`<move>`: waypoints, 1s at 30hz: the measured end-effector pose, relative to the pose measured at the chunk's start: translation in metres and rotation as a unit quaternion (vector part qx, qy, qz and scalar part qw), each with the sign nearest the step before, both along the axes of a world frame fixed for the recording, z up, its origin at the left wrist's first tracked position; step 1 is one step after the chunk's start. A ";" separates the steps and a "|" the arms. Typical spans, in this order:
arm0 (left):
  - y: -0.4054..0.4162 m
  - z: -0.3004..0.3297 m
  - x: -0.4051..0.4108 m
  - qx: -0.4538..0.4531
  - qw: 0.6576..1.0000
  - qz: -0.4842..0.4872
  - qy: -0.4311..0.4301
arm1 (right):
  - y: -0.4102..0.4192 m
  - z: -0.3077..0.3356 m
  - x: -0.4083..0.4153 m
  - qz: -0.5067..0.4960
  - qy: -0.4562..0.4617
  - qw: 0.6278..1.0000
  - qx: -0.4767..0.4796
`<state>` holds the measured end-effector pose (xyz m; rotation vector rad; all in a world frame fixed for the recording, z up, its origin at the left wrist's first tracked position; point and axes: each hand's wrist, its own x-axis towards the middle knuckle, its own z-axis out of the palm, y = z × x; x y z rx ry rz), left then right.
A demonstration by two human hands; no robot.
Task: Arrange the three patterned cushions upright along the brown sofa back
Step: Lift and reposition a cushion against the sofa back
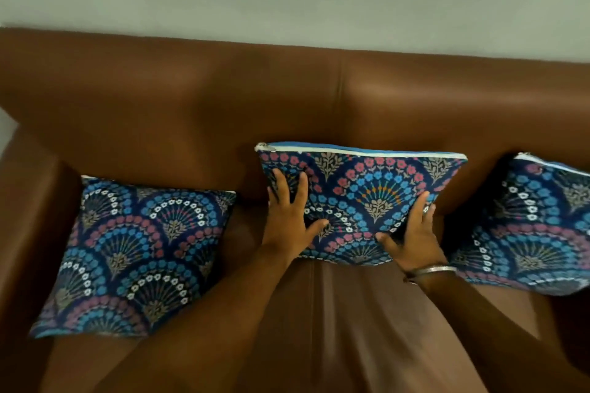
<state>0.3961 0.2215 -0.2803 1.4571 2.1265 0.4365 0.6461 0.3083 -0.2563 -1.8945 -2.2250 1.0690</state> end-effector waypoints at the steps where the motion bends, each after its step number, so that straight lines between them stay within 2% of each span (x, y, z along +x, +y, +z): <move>1: -0.006 0.004 -0.008 -0.003 1.000 -0.018 0.000 | -0.010 0.002 -0.013 -0.029 -0.021 0.999 0.012; 4: -0.041 0.018 -0.056 0.003 0.994 -0.105 0.026 | -0.061 0.002 -0.066 -0.087 -0.027 0.995 0.049; 6: -0.075 0.022 -0.106 -0.022 0.989 -0.120 0.085 | -0.112 0.002 -0.107 -0.032 0.037 0.999 0.022; 9: -0.130 0.017 -0.206 -0.095 0.984 -0.029 0.146 | -0.174 -0.015 -0.172 0.149 0.097 0.983 -0.055; 11: -0.154 0.009 -0.275 -0.141 0.973 0.039 0.180 | -0.196 -0.026 -0.221 0.185 0.142 0.959 -0.160; 13: -0.160 -0.004 -0.332 -0.170 0.966 0.043 0.190 | -0.205 -0.042 -0.275 0.074 0.173 0.951 -0.245; 16: -0.159 -0.037 -0.376 -0.172 0.975 0.025 0.138 | -0.198 -0.080 -0.342 -0.139 0.227 0.929 -0.258; 18: -0.163 -0.058 -0.382 -0.135 0.983 0.046 0.119 | -0.190 -0.114 -0.364 -0.223 0.221 0.891 -0.326; 20: -0.165 -0.067 -0.379 -0.067 0.989 0.068 0.113 | -0.191 -0.122 -0.377 -0.272 0.210 0.865 -0.366; 24: -0.179 -0.034 -0.378 0.107 0.985 0.130 0.027 | -0.216 -0.056 -0.382 -0.263 0.262 0.888 -0.270; 25: -0.187 -0.018 -0.381 0.153 0.978 0.142 0.016 | -0.224 -0.033 -0.382 -0.232 0.272 0.905 -0.229; 28: -0.213 0.035 -0.392 0.307 0.942 0.125 0.051 | -0.225 0.005 -0.396 -0.166 0.306 0.929 -0.129; 30: -0.213 0.049 -0.408 0.323 0.934 0.122 0.091 | -0.201 0.003 -0.416 -0.139 0.307 0.937 -0.093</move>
